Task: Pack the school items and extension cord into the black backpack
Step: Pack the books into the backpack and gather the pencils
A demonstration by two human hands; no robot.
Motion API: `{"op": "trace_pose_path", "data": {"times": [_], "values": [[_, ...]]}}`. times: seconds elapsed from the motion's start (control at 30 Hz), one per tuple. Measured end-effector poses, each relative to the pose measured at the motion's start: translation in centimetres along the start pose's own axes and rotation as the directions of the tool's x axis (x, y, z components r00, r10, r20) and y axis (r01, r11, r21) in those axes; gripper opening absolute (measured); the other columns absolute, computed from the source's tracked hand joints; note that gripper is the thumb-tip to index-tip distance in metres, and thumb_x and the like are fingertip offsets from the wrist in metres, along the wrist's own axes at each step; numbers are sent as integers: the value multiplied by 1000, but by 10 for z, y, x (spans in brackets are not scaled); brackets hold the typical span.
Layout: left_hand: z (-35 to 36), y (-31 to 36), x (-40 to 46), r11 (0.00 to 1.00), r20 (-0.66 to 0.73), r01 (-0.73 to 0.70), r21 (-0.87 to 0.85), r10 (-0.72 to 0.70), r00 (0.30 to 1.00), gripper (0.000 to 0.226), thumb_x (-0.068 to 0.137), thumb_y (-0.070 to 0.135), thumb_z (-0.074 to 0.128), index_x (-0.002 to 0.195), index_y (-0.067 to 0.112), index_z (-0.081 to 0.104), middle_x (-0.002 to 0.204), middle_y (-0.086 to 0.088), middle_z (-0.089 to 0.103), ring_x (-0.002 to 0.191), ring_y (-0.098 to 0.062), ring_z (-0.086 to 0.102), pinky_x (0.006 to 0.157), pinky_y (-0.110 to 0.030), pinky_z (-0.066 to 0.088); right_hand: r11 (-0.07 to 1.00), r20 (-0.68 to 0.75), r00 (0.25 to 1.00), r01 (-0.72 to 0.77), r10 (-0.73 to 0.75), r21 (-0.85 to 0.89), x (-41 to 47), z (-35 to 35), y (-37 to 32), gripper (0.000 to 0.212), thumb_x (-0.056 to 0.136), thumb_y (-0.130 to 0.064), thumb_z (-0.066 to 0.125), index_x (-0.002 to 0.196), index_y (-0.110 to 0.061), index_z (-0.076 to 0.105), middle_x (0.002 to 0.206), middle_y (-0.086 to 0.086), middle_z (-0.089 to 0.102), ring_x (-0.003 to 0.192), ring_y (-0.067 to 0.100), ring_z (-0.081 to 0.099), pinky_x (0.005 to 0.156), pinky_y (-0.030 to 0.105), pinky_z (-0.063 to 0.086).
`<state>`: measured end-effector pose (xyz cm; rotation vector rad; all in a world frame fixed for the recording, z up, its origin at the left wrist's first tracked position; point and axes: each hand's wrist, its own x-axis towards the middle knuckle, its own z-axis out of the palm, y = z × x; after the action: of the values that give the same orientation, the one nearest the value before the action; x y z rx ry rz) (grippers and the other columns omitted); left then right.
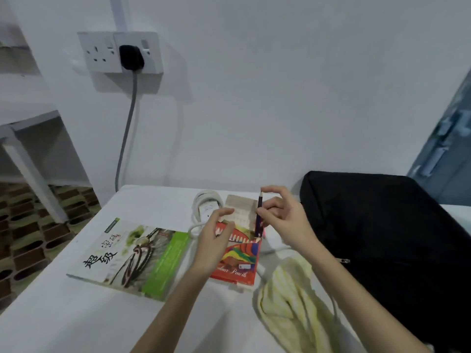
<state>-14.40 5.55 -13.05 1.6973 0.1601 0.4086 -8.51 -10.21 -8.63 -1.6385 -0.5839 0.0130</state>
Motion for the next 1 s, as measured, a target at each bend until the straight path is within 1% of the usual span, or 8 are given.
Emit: {"op": "trace_pose_path", "data": {"times": [0.1, 0.17, 0.3, 0.43, 0.67, 0.83, 0.9, 1.0], "values": [[6, 2, 0, 1000, 83, 2, -6, -2, 997, 21, 94, 14, 51, 103, 32, 57, 109, 1, 64, 92, -22, 66, 75, -39, 56, 997, -143, 990, -14, 3, -77, 4, -5, 4, 34, 84, -5, 66, 101, -29, 50, 78, 5, 63, 66, 14, 67, 60, 26, 52], [7, 4, 1, 1000, 116, 25, -18, -23, 993, 21, 94, 16, 51, 101, 34, 56, 102, -7, 66, 83, -25, 69, 70, -40, 57, 992, -181, 983, -24, 1, -124, 6, -9, 8, 33, 84, -5, 66, 104, -25, 49, 80, 5, 64, 69, 15, 67, 61, 24, 53], [8, 5, 1, 999, 119, 37, -12, -35, 992, 20, 94, 18, 52, 100, 37, 56, 96, -9, 68, 77, -25, 70, 68, -41, 57, 970, -112, 992, -85, 60, -228, 8, -11, 16, 32, 81, -9, 70, 105, -18, 50, 77, 0, 66, 72, 14, 65, 68, 27, 53], [9, 4, 5, 998, 113, 64, -30, -60, 992, 20, 94, 18, 52, 101, 36, 56, 93, -10, 69, 75, -25, 70, 65, -38, 57, 949, -55, 993, -119, 107, -291, 9, -10, 23, 35, 73, -14, 78, 98, -17, 55, 76, -6, 63, 69, 7, 57, 59, 16, 45], [7, -1, 16, 996, 93, 81, -28, -78, 993, 20, 95, 17, 49, 106, 33, 54, 97, -9, 67, 74, -21, 71, 58, -28, 54, 891, 39, 990, -106, 137, -442, 15, -17, 31, 17, 73, -26, 79, 85, -22, 69, 99, -5, 59, 81, 9, 54, 63, 13, 38], [-4, -4, 36, 998, -59, 34, 62, -30, 998, 24, 94, 15, 50, 104, 35, 56, 115, 3, 57, 98, -15, 59, 54, -8, 45, 908, -164, 973, -214, 164, -360, 44, -36, 36, 8, 84, -14, 66, 80, -22, 65, 86, -2, 66, 67, -1, 60, 64, 10, 43], [-10, -6, 45, 997, -94, 4, 81, 3, 996, 27, 93, 16, 51, 99, 41, 55, 115, 7, 57, 103, -18, 58, 70, -18, 50, 822, -101, 947, -314, 304, -474, 48, -37, 47, 7, 85, -17, 65, 78, -16, 65, 80, -2, 64, 68, 7, 58, 65, 17, 43], [-12, -3, 54, 998, -127, -15, 67, 24, 992, 26, 93, 15, 50, 102, 38, 56, 114, 3, 59, 102, -21, 59, 87, -40, 51, 616, -22, 877, -354, 479, -703, 40, -17, 72, 26, 85, -31, 63, 66, -14, 62, 59, -2, 53, 53, 11, 48, 52, 21, 40]]}}
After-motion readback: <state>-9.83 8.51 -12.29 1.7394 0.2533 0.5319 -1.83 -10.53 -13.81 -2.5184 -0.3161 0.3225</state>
